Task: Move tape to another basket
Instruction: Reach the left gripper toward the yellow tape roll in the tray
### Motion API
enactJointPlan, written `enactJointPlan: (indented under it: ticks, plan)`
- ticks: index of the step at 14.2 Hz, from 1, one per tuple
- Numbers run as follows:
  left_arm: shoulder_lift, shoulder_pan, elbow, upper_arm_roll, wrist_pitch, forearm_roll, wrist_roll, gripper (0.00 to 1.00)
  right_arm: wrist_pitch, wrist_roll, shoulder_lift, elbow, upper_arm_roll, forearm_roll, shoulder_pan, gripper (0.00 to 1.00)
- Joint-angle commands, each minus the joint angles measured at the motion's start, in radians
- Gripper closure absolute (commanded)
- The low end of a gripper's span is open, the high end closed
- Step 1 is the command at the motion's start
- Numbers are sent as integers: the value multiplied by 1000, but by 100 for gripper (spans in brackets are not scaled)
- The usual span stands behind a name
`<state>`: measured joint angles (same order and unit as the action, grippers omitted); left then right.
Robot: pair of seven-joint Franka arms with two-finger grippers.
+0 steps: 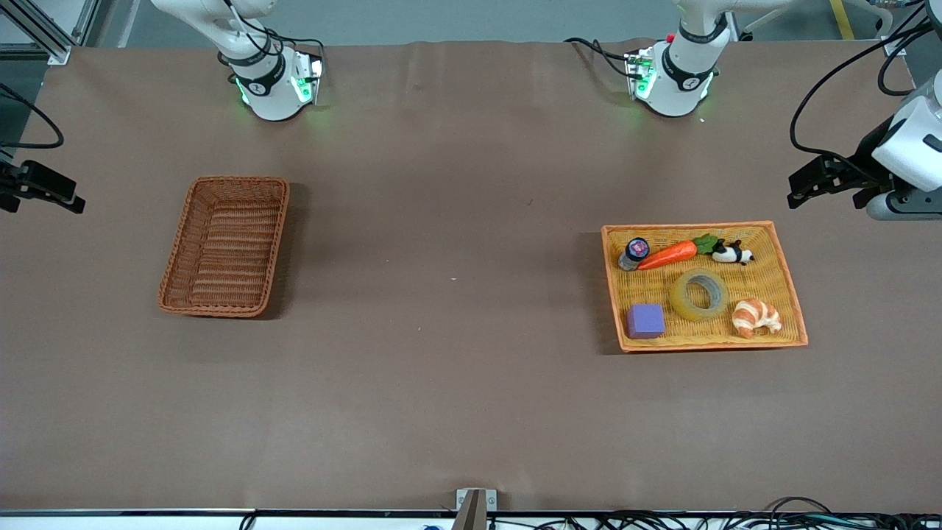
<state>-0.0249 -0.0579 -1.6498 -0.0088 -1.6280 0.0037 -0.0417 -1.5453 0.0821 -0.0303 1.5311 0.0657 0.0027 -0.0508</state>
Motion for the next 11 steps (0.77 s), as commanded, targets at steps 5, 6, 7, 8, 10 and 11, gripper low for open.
enactJointPlan:
  ticks: [5, 6, 7, 8, 10, 11]
  plan:
    - [6, -2, 7, 3, -21, 13, 0, 1, 1, -15, 15, 12, -3, 10, -3, 0]
    - [6, -2, 4, 4, -21, 16, 3, 1, 1, -15, 15, 12, -1, 10, -3, 0]
    - [13, 0, 5, 4, -23, 15, 2, 1, 1, -13, 15, 12, -3, 10, -3, 0]
    - [28, 4, 5, 4, -24, 16, -7, 1, 1, -13, 15, 12, -3, 10, -3, 0]
    - [74, 4, 1, 4, -45, 15, -12, 1, 1, -13, 15, 12, -3, 10, -3, 0]
    - [100, 7, -8, 6, -71, 16, -12, 1, 1, -15, 15, 12, -3, 10, -3, 0]
